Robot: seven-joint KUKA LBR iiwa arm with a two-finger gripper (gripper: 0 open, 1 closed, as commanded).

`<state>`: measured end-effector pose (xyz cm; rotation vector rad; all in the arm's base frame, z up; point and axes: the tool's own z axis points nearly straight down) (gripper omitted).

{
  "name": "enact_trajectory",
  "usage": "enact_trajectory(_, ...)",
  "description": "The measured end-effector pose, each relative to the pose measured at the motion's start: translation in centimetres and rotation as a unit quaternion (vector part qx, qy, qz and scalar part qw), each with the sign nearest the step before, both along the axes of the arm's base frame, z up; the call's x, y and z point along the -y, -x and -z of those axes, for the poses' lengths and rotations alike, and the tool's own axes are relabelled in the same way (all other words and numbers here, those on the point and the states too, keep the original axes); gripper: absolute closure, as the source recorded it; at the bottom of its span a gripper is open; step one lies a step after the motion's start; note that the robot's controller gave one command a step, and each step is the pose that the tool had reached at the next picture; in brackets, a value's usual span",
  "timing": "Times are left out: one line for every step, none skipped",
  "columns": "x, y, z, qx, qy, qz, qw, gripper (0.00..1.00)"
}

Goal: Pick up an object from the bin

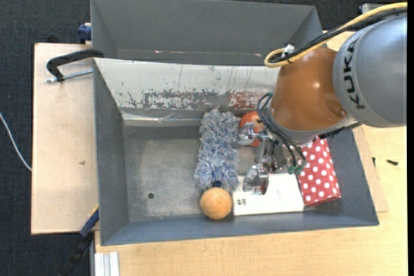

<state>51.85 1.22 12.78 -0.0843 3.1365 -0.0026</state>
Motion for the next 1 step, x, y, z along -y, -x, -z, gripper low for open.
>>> enact_trajectory(-1.05, 1.39, 2.69, -0.0004, -0.002, -0.171, 0.9852, 0.0)
